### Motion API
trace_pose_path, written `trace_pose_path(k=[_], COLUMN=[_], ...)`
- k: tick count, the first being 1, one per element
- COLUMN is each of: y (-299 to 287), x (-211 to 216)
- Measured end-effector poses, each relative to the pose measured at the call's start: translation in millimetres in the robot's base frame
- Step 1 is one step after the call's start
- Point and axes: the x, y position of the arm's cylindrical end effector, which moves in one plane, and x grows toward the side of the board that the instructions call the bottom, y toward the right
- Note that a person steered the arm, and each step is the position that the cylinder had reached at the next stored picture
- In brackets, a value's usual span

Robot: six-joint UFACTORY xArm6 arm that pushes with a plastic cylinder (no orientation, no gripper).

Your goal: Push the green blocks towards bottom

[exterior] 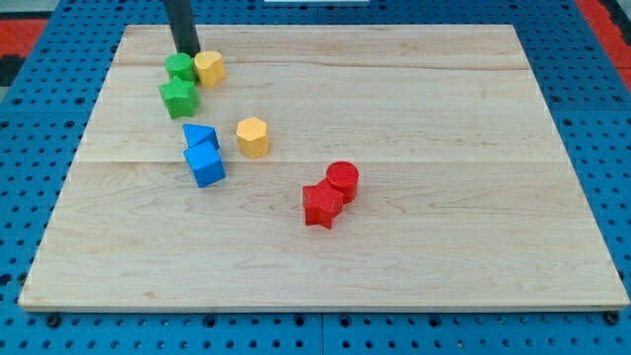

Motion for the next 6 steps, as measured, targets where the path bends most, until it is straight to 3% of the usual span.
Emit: trace_pose_path(k=[2,5,6], y=[-2.3,-7.6,-51.4], x=[39.6,66.5,79.9])
